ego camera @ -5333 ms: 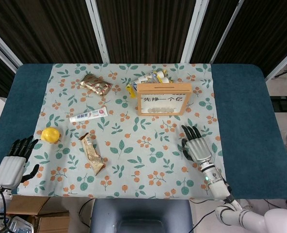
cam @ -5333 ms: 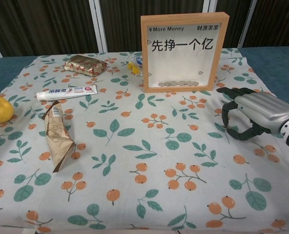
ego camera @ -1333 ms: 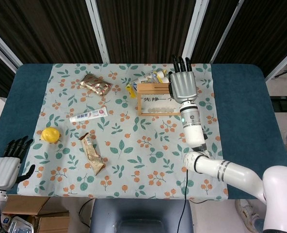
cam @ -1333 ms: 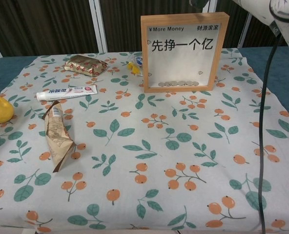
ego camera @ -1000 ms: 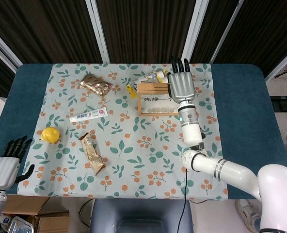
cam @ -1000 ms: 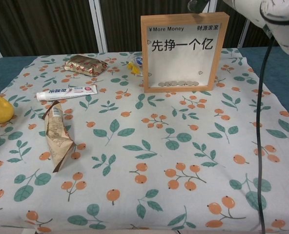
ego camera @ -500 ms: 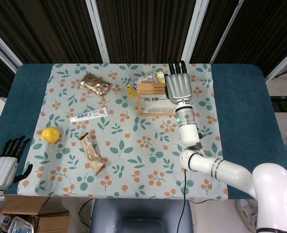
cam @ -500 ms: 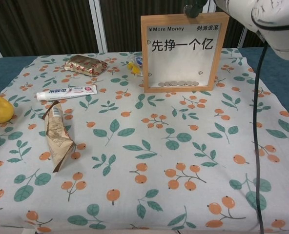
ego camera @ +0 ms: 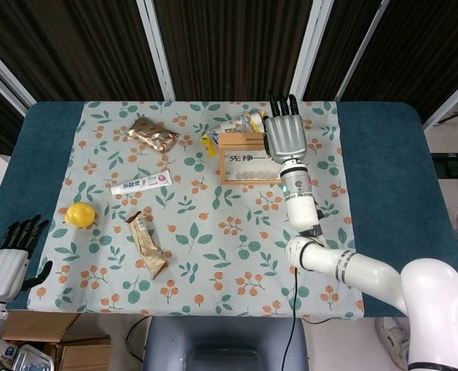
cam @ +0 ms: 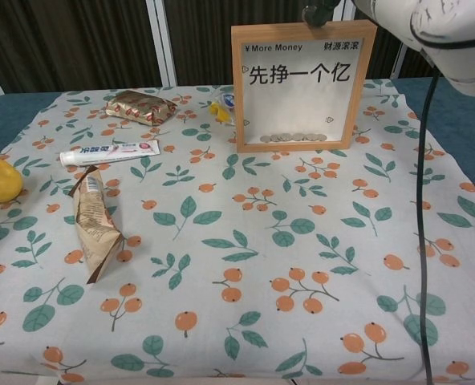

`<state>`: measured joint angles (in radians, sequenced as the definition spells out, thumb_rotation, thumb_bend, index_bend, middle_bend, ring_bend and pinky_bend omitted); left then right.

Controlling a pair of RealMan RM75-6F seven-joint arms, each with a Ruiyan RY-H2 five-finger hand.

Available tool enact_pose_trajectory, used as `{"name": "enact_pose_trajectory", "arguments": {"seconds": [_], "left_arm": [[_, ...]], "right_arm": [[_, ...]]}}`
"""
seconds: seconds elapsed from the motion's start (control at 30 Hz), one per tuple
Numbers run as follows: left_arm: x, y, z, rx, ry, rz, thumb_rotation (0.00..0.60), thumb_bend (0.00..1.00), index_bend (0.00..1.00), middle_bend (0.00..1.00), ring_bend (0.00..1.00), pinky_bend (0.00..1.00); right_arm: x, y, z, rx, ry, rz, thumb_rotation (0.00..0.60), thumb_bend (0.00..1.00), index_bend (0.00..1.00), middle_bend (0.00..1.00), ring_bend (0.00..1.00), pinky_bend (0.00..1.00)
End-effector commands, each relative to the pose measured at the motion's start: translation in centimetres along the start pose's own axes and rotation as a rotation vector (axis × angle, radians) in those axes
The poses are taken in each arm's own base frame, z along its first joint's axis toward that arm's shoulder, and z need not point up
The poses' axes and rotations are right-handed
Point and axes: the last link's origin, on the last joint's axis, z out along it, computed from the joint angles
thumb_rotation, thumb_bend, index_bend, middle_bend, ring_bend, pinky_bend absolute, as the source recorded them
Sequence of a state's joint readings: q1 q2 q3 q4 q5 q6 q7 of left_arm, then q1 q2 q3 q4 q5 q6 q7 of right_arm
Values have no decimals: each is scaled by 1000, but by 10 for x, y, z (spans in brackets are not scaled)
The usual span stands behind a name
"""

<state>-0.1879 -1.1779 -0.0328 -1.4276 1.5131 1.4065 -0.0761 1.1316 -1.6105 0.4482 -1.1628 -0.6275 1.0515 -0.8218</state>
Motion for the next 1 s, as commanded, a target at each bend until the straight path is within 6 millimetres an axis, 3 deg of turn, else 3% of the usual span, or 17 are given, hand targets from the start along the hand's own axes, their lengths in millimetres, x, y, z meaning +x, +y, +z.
{"name": "enact_pose_trajectory", "arguments": {"seconds": [0.03,0.2,0.27,0.37,0.43,0.67,0.73,0.83,1.0], "left_arm": [[0,0,0,0,1,1,600,377,0,0,0,0],[0,0,0,-1,0,0,600,377,0,0,0,0],[0,-1,-1,1,1,0,600,377,0,0,0,0],[0,-1,-1,3,2,-1,600,378,0,0,0,0],[0,-2,-1,3,1,0,600,377,0,0,0,0],[2,-1,-2,2,8,0,600,378,0,0,0,0],[3,-1,-3,4,10,1,600,377,0,0,0,0],[4,-1,-4,5,12,2,600,377,0,0,0,0],[6,2,-5,0,20,9,600,376,0,0,0,0]], "right_arm": [[-2,-1,0,2,-5,-4,600,622,695,137,0,0],[-3,-3,-1,6,-8,-7,600,622,687,137,0,0],[-3,-3,-1,8,-8,-7,600,621,636,138,0,0],[-2,-2,-2,16,-12,-2,600,607,211,140,0,0],[0,0,-3,22,-10,8,600,578,36,131,0,0],[17,18,-15,26,52,70,600,542,0,93,0,0],[24,36,-28,23,88,79,600,542,0,77,0,0],[26,74,-66,38,90,84,600,536,0,34,0,0],[7,160,-160,22,41,113,600,457,0,0,0,0]]}}
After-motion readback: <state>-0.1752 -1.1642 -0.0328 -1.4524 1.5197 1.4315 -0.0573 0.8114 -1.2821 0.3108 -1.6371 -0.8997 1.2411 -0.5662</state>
